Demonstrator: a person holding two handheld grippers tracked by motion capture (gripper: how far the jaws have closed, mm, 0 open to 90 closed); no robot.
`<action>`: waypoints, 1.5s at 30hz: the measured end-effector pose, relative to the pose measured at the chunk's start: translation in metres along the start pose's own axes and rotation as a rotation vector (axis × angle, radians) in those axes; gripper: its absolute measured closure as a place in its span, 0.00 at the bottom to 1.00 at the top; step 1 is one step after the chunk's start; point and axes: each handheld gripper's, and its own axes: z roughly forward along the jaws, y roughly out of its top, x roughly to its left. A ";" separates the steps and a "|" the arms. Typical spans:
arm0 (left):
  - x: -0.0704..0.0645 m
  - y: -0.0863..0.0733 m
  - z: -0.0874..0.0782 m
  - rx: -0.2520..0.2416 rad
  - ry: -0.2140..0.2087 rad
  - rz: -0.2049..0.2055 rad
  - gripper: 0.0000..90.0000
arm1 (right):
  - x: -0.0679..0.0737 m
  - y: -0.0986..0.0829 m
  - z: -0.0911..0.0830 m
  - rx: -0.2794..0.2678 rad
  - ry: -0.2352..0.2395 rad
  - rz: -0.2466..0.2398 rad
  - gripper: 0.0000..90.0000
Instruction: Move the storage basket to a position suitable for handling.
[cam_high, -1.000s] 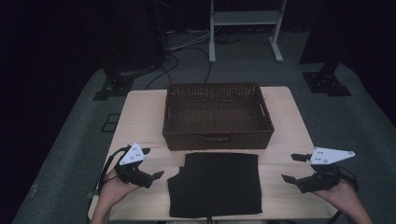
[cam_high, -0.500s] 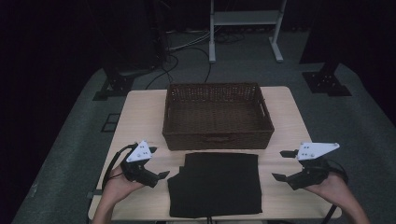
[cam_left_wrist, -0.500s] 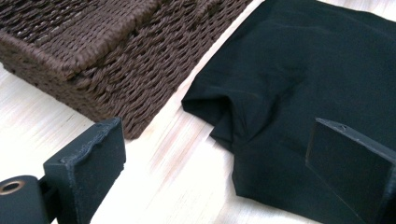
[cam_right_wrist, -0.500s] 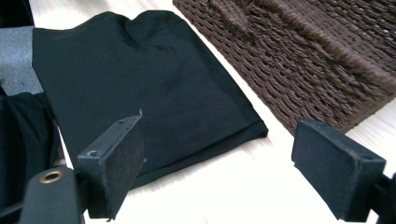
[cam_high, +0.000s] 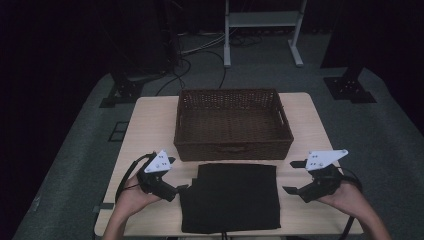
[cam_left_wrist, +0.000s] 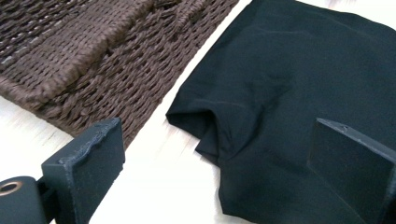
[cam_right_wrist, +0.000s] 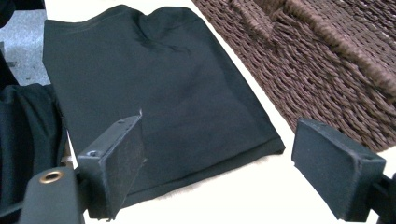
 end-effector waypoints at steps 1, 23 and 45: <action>-0.001 0.001 0.001 0.001 -0.004 0.004 0.04 | 0.000 0.002 0.001 0.002 0.002 -0.004 0.18; -0.013 0.017 0.019 0.039 -0.076 0.045 0.04 | 0.008 0.029 0.021 0.062 0.059 -0.091 0.17; -0.022 0.024 0.039 0.085 -0.135 0.063 0.04 | 0.013 0.038 0.052 0.157 0.118 -0.143 0.17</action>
